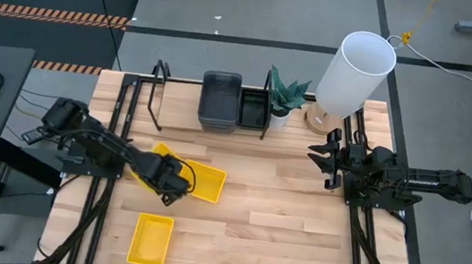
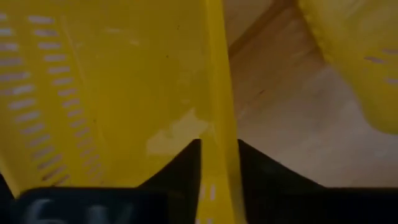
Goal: Stack baskets on shelf by color
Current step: Stack the top left yellow bin on the top right yellow bin
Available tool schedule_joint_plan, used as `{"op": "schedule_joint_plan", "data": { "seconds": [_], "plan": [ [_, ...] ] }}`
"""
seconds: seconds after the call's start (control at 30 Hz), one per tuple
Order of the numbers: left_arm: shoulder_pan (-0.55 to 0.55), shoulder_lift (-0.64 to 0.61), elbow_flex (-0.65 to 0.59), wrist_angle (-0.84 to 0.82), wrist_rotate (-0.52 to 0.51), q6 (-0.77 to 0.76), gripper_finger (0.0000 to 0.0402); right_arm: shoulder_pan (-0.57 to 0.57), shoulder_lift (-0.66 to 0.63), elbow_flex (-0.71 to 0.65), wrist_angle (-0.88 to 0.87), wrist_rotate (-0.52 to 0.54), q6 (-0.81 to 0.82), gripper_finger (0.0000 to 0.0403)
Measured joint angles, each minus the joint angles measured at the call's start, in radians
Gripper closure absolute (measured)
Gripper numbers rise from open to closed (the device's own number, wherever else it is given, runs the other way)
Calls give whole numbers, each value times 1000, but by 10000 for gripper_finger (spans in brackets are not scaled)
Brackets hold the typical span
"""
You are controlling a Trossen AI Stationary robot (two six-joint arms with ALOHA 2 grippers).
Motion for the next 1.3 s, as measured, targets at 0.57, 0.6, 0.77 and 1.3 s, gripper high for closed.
{"op": "schedule_joint_plan", "data": {
  "seconds": [0.57, 0.6, 0.77, 1.3],
  "plan": [
    [7, 4, 0, -140, 1, 3, 395, 0, 0, 0, 0, 0, 0, 294],
    [7, 4, 4, -162, -1, 3, 395, 0, 0, 0, 0, 0, 0, 294],
    [-5, 4, 75, -277, -63, 6, 395, 0, 0, 0, 0, 0, 0, 294],
    [-164, 4, 352, -198, -321, 384, 395, 0, 0, 0, 0, 0, 0, 294]
  ]
}}
